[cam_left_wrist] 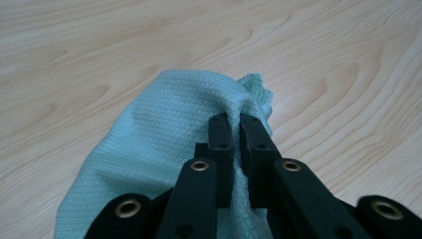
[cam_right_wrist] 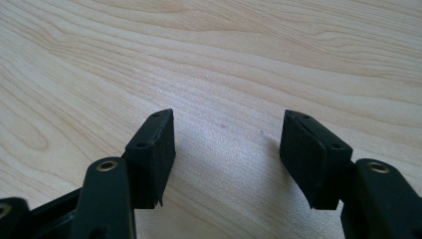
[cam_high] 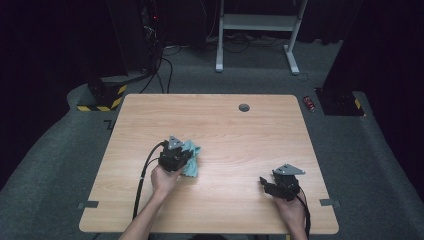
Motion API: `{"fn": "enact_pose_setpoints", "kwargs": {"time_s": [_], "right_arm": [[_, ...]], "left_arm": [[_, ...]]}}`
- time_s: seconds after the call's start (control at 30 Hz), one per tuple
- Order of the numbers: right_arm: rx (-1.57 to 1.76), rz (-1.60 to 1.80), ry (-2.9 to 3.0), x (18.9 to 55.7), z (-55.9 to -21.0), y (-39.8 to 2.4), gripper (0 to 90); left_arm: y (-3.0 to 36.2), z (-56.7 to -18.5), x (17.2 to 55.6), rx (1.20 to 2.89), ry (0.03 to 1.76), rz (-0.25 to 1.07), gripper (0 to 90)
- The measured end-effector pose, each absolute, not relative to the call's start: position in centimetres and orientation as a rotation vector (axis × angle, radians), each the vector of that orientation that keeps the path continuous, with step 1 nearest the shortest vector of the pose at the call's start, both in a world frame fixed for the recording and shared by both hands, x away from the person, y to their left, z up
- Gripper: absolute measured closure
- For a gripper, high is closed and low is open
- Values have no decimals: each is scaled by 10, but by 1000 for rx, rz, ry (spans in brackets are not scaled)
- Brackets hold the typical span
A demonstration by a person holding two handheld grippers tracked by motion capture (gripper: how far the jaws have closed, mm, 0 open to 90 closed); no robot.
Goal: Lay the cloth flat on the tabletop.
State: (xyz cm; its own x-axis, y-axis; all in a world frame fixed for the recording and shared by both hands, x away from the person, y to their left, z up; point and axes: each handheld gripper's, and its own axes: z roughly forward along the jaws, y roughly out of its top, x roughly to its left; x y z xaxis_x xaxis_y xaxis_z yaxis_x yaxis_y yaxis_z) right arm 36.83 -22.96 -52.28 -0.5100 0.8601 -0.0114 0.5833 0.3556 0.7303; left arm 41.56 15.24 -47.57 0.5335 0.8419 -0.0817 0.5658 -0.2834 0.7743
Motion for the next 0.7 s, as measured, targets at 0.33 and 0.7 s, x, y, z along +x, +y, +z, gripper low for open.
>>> {"fn": "enact_pose_setpoints", "kwargs": {"time_s": [0.33,0.7], "right_arm": [[1263,957,2230,368,-523,-230,387],[1263,958,2229,368,-523,-230,387]], "left_arm": [[123,-475,424,1980,1092,381,851],[92,-473,433,2003,1039,326,850]]}}
